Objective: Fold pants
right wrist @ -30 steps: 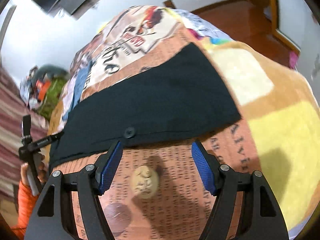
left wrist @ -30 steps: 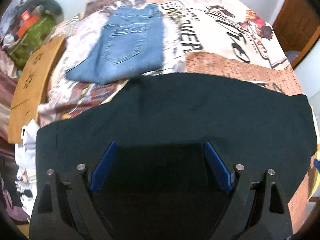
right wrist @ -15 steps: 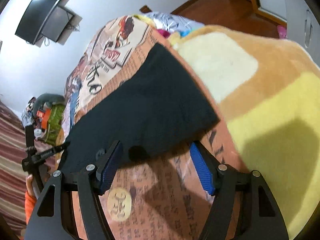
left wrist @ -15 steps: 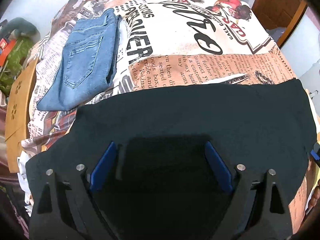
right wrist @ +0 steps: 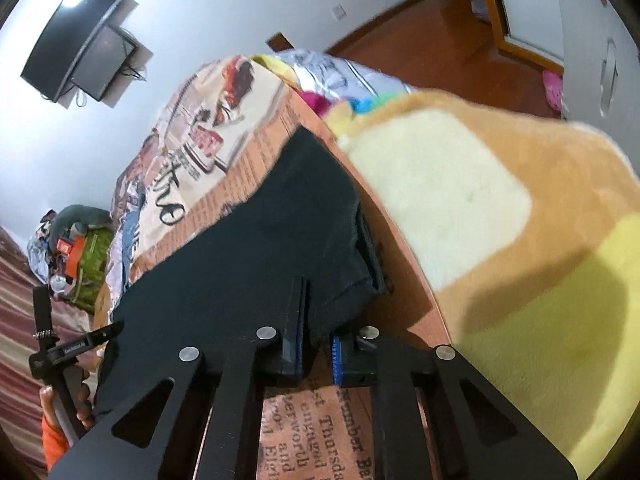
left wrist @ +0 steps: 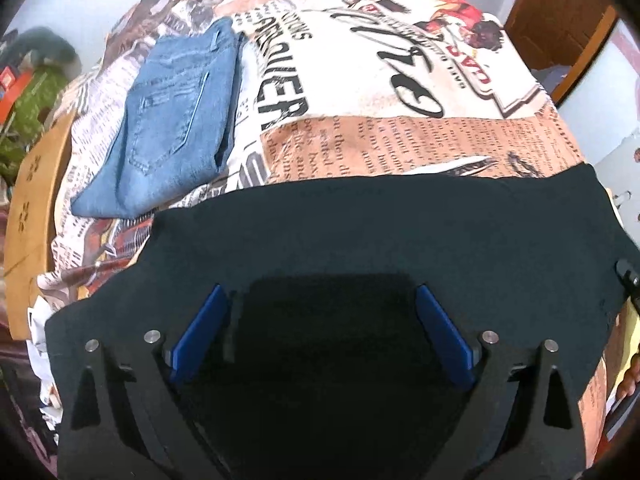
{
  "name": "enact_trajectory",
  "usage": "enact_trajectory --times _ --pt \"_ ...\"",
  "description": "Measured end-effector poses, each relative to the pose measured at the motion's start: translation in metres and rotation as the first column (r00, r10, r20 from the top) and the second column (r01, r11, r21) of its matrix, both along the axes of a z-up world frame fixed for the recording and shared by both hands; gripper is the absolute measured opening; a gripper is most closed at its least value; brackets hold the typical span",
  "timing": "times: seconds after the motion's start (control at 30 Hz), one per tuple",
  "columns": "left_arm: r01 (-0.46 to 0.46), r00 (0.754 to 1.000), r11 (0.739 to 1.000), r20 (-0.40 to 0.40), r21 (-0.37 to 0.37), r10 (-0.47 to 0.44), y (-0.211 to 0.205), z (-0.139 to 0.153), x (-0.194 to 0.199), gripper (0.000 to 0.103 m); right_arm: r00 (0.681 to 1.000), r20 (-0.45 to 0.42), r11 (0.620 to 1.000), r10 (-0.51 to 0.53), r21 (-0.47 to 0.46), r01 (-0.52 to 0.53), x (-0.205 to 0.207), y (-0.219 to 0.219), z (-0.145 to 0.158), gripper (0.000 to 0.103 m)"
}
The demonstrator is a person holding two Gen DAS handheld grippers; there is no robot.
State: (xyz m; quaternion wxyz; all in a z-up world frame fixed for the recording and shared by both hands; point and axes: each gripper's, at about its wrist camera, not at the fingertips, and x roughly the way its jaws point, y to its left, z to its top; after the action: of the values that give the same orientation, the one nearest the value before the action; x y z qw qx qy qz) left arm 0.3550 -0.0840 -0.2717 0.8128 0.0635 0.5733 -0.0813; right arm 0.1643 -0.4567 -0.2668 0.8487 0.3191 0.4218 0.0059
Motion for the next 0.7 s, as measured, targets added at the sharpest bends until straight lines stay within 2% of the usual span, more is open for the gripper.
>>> enact_trajectory --times 0.3,0.7 --pt "0.061 0.991 0.998 0.121 -0.008 -0.060 -0.005 0.044 -0.032 0.096 0.990 0.134 0.998 0.049 -0.055 -0.042 0.008 0.019 0.054 0.006" --pt "0.021 0.977 0.999 0.213 -0.045 -0.011 0.035 0.080 -0.064 0.096 0.936 0.282 0.974 0.212 -0.145 -0.176 0.036 0.087 0.125 0.006"
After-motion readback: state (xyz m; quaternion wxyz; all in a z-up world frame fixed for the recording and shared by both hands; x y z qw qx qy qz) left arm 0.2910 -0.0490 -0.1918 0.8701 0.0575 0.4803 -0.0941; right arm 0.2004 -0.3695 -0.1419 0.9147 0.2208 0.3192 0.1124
